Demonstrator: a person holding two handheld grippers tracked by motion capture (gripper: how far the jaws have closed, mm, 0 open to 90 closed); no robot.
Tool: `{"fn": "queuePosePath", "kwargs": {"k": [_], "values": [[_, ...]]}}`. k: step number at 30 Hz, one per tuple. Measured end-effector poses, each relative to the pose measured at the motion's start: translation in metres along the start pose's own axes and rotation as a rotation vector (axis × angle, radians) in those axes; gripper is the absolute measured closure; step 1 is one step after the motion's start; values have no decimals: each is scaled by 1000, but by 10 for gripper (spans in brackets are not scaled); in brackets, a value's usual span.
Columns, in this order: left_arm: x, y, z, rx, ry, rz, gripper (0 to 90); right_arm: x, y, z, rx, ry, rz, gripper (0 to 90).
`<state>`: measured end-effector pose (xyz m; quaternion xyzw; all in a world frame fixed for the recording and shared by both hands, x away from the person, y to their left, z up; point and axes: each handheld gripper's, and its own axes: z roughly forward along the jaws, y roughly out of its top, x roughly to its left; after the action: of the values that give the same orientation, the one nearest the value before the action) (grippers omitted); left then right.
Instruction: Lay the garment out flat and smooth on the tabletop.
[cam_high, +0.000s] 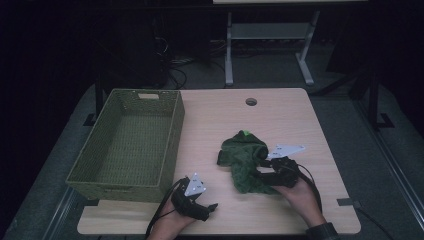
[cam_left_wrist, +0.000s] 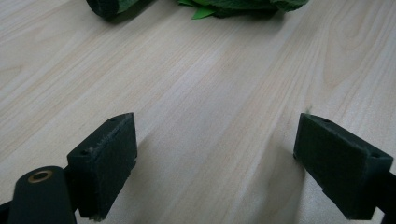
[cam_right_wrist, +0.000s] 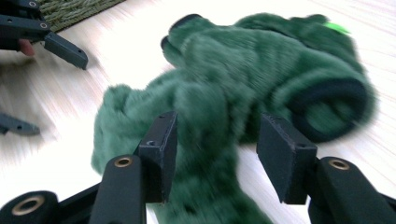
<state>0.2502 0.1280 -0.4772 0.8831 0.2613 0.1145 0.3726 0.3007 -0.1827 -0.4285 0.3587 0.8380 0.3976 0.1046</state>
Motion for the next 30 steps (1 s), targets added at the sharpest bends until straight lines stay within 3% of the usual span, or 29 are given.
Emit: {"fn": "queuePosePath", "kwargs": {"k": [5, 12, 19, 24, 30], "values": [[-1, 0, 0, 0, -3, -7, 127, -11, -17, -21, -8, -22, 22, 450], [-1, 0, 0, -1, -2, -10, 130, -20, -51, -40, 30, -54, 49, 399], [-1, 0, 0, -1, -2, -10, 130, -24, -80, -50, 77, -21, 91, 398], [-1, 0, 0, -1, -2, -10, 129, -25, -86, -46, 90, 43, 117, 455], [-1, 0, 0, 0, -2, -11, 129, -26, -85, -42, 95, 50, 115, 626]]}}
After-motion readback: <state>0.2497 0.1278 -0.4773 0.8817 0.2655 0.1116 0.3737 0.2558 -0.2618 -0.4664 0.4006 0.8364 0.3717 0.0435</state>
